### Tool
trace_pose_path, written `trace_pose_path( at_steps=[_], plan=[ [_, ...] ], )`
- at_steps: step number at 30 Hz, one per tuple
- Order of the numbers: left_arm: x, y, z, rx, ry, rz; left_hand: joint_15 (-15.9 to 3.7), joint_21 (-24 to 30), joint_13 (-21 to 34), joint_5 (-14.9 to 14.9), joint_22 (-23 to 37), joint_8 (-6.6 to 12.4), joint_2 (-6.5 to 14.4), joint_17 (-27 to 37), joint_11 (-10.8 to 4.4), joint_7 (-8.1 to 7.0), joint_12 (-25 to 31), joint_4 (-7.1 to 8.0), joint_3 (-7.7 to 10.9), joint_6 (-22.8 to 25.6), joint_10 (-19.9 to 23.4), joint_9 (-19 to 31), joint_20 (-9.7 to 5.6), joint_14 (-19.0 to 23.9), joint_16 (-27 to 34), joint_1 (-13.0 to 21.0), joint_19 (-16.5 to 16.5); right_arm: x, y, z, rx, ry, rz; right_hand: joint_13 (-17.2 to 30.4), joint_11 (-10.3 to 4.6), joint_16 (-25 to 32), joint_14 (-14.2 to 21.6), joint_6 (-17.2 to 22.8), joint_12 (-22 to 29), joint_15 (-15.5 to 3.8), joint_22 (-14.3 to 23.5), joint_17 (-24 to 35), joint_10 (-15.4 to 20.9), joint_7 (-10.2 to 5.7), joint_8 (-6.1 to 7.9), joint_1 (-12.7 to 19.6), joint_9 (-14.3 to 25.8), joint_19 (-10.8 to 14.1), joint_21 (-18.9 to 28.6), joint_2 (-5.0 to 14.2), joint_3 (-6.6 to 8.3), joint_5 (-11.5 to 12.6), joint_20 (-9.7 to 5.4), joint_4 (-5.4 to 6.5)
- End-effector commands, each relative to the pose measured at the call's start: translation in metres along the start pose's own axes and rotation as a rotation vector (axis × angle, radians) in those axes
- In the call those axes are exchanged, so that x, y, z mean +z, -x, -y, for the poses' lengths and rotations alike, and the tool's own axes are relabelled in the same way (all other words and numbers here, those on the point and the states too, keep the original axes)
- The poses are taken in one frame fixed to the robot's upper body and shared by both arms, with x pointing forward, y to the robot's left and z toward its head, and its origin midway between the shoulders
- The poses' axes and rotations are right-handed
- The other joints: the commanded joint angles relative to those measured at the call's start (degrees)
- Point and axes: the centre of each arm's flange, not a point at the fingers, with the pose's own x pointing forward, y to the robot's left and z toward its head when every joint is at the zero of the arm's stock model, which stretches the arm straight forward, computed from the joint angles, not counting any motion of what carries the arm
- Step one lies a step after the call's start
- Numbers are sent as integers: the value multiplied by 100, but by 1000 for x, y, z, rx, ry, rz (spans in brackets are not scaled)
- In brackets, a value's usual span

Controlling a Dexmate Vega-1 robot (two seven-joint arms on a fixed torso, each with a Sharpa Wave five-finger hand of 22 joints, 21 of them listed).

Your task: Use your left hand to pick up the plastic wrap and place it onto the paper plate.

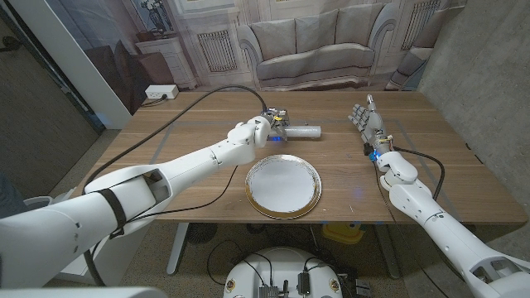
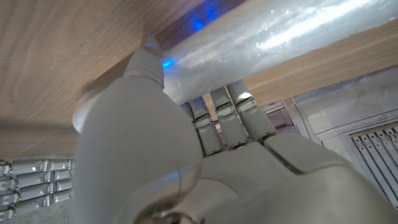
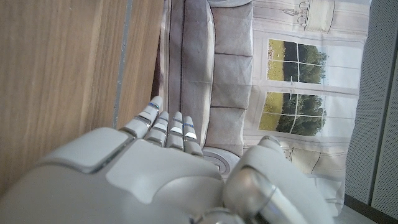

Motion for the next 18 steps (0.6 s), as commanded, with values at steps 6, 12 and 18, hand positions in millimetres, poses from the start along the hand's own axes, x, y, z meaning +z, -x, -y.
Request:
trace_pose_path(
  at_steps=[6, 12, 18],
  plan=[
    [-12, 17, -7, 38, 22, 21, -928, 12, 36, 26, 30, 64, 288, 16, -21, -197, -22, 84, 140, 444, 71, 13, -142, 366, -28, 246, 26, 1, 5, 1, -3, 4, 8, 5, -22, 1, 67, 41, 3, -6, 14, 22, 51, 12, -6, 18, 27, 74, -21, 43, -28, -17, -48, -4],
    [-16, 20, -10, 41, 39, 50, -947, 43, 59, 23, 32, 76, 274, 30, -57, -218, -30, 100, 161, 496, 139, 15, -173, 499, 1, 235, 113, 0, 6, 0, -6, 3, 8, 5, -18, -1, 66, 38, 3, -4, 15, 22, 52, 12, -7, 22, 26, 79, -32, 47, -29, -16, -47, -8],
    [-19, 23, -14, 48, 39, 78, -953, 42, 70, 21, 32, 86, 257, 29, -73, -237, -33, 109, 161, 528, 167, 17, -186, 505, -12, 221, 115, 0, 8, -2, -9, 1, 10, 5, -29, -3, 64, 41, 3, -5, 15, 22, 52, 22, -6, 24, 26, 86, -42, 50, -32, -17, -48, -10]
  ],
)
